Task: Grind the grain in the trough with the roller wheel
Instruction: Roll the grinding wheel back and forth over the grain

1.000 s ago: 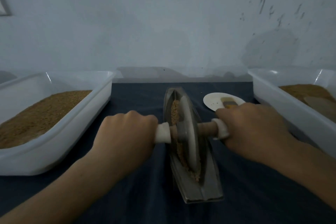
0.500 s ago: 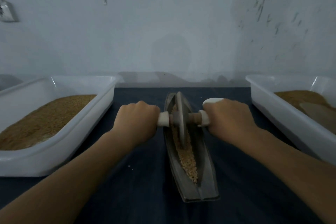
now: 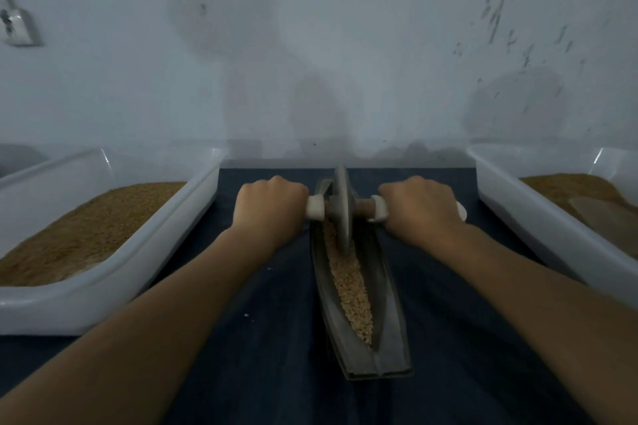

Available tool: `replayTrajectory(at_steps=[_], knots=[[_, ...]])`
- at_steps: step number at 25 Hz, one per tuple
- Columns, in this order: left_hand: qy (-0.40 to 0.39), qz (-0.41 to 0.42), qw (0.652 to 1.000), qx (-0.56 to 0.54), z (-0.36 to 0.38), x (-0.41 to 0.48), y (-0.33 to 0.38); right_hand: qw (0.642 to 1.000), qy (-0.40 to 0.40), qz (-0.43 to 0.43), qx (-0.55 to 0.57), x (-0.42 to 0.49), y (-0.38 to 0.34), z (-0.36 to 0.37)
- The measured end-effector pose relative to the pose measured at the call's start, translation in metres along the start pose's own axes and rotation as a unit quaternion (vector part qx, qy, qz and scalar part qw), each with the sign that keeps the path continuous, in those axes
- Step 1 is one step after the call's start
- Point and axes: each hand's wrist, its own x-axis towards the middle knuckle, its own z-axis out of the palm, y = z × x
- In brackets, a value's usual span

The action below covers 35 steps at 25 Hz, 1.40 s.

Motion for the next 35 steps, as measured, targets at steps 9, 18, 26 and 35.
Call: replayTrajectory(at_steps=[9, 18, 26, 35], knots=[[0.054, 0.045, 0.997, 0.012, 0.001, -0.049, 0.0, 0.992, 0.102, -0.05, -0.061, -0.051, 0.004, 0.004], [0.078, 0.077, 0.994, -0.004, 0.0, -0.05, -0.001, 0.994, 0.072, -0.076, -0.027, -0.058, 0.005, 0.0], [0.036, 0.013, 0.999, -0.009, 0.005, -0.013, 0.002, 1.0, 0.016, -0.015, -0.012, -0.019, -0.01, -0.005], [0.092, 0.088, 0.992, -0.024, -0.011, -0.083, -0.003, 0.984, 0.125, -0.117, -0.045, -0.086, 0.014, -0.009]])
